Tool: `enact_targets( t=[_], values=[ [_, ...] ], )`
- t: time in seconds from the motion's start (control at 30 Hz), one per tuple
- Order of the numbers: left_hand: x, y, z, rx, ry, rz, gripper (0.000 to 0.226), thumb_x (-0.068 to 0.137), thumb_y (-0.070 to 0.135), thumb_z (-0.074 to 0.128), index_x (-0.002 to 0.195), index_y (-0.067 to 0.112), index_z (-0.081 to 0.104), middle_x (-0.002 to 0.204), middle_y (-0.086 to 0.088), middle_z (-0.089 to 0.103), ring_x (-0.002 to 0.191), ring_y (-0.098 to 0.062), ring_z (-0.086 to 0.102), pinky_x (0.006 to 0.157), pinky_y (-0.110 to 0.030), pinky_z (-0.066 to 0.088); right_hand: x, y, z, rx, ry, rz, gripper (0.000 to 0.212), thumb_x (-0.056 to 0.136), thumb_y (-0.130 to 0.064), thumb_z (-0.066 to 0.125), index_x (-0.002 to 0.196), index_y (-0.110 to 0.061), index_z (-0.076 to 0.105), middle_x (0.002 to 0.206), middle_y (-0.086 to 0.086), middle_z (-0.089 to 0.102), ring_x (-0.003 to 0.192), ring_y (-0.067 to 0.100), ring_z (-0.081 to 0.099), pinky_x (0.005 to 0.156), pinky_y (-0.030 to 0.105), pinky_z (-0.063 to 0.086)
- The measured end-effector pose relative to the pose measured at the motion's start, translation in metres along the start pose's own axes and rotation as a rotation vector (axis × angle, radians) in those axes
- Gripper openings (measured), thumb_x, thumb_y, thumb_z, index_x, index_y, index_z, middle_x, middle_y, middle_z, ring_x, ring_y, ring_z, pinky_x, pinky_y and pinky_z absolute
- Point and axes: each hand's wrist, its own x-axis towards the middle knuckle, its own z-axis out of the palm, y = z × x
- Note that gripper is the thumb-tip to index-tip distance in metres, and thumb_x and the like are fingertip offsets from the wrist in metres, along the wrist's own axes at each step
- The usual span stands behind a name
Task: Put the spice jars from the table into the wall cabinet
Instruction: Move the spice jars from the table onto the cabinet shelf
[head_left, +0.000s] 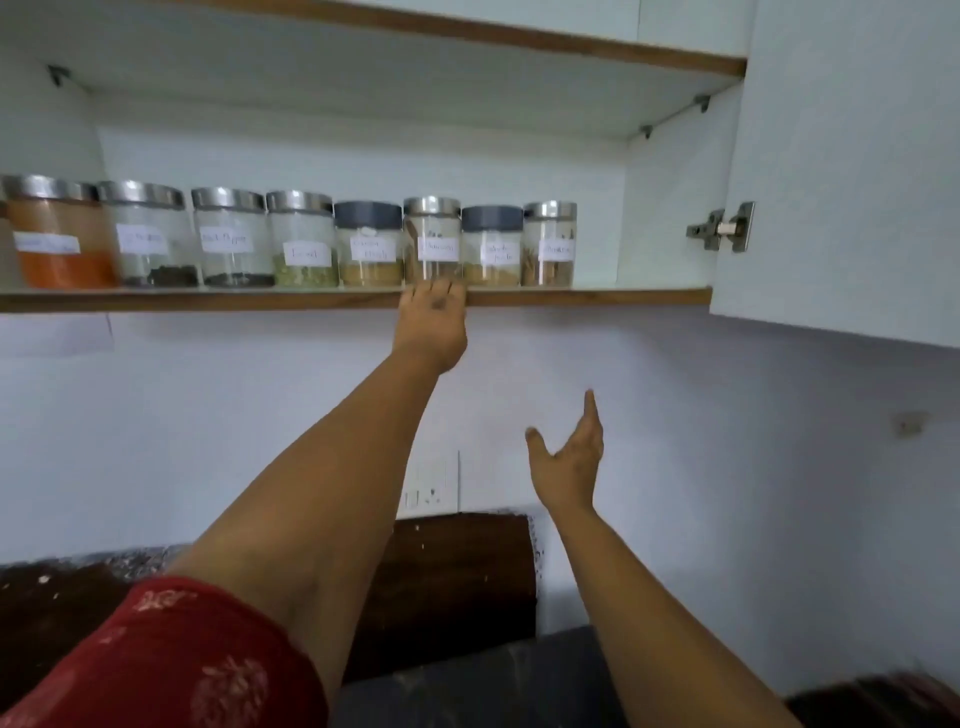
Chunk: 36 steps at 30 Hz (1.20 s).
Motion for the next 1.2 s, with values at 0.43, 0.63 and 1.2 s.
enact_targets(
  t=[0.43,0.63,1.2],
  values=[
    [-0.313,-0.002,0.137,-0.294,-0.627,-0.347,0.065,0.103,0.035,0.038,0.154,0.008,0.009,0.16,-0.014,0.011,0.147,-0.031,0.007,0.12,-0.045,0.013,-0.184,0.177,-0.055,-0.841,-0.85,0.576,0.136,0.048,-0.073,0.078,0.154,-0.032,0.003,0.159,0.011,0.005,0.145,0.039,0.011,0.115,0.054,0.022],
    [-0.386,-0.021,0.148,-0.254,-0.801,-0.415,0.065,0.103,0.035,0.037,0.154,0.009,0.008,0.16,-0.012,0.007,0.147,-0.031,0.006,0.118,-0.043,0.016,-0.231,0.213,-0.062,-0.882,-1.013,0.637,0.122,0.063,-0.04,0.087,0.154,-0.031,0.006,0.157,0.012,0.008,0.144,0.04,0.013,0.114,0.05,0.027],
    [-0.402,-0.027,0.135,-0.763,-0.582,-0.966,0.044,0.1,0.052,0.034,0.124,0.016,0.045,0.119,-0.008,0.057,0.104,-0.022,0.057,0.09,-0.036,0.047,-0.187,0.131,-0.033,-0.334,-0.362,0.5,0.063,0.085,-0.077,0.029,0.09,-0.022,0.06,0.095,0.001,0.063,0.093,0.021,0.062,0.084,0.04,0.052]
  ],
)
